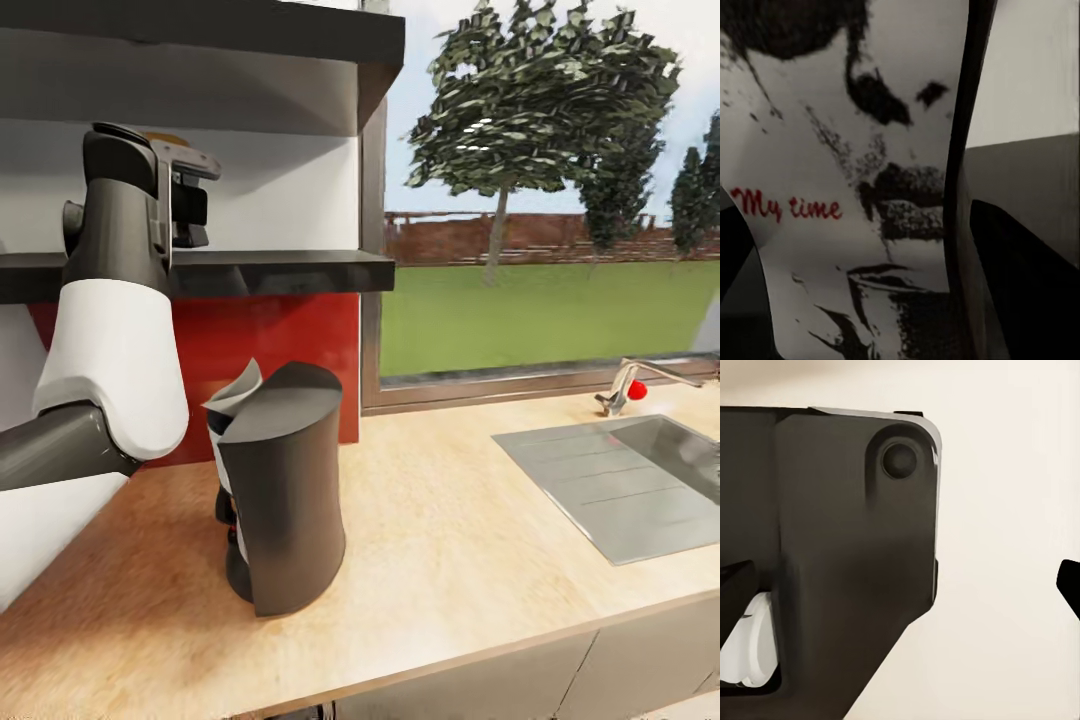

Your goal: Set up a coffee station on the kitchen countertop: keep the coffee maker on the countertop, move the bottle of coffee from the kitchen shelf to the counter next to the coffee maker, place a paper coffee filter on top of the coffee maker, put the saucer next to the coffee maker with the coffee cup on the saucer, and place the electric kettle next to the coffee maker.

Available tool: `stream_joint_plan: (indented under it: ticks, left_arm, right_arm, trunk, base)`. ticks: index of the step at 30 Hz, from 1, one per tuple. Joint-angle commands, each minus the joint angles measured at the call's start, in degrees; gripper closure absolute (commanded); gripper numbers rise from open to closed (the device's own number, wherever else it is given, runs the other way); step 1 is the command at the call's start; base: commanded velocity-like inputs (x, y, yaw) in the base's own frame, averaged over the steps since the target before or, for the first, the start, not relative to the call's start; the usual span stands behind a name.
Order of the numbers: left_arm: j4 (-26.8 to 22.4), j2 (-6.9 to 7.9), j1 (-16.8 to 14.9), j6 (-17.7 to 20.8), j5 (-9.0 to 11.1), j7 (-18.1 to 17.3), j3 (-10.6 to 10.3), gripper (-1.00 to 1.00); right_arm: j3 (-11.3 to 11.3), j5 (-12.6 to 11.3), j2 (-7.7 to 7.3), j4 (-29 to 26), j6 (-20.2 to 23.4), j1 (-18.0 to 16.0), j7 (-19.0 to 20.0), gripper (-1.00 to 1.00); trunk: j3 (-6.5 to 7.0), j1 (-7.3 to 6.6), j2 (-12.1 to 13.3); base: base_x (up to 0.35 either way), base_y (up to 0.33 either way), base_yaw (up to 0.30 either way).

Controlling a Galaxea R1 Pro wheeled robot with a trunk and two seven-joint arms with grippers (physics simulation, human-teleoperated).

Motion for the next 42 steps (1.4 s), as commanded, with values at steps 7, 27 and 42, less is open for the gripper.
stream_joint_plan:
  ticks: [7, 27, 42]
  left_arm:
    - [-0.2, -0.17, 0.0, 0.0, -0.6, -0.6, 0.1, 1.0]
    - [-0.9, 0.17, 3.2, 0.1, 2.6, -1.7, -0.2, 1.0]
    - [-2.3, 0.26, 3.3, 0.1, 2.6, -2.2, -0.3, 1.0]
  right_arm:
    - [-0.3, 0.4, 0.03, 0.1, -0.2, 0.0, 0.0, -1.0]
    - [-0.5, 0.3, 0.2, -2.0, -0.4, 0.0, 0.0, -1.0]
    - [-0.5, 0.2, 0.2, -2.1, -0.4, 0.0, 0.0, -1.0]
  trunk:
    - [0.37, 0.01, -0.1]
    - [0.56, 0.01, -0.1]
    - [0.56, 0.01, -0.1]
  base:
    - [-0.197, -0.23, 0.0]
    - [-0.271, -0.168, 0.0]
    - [-0.315, -0.101, 0.0]
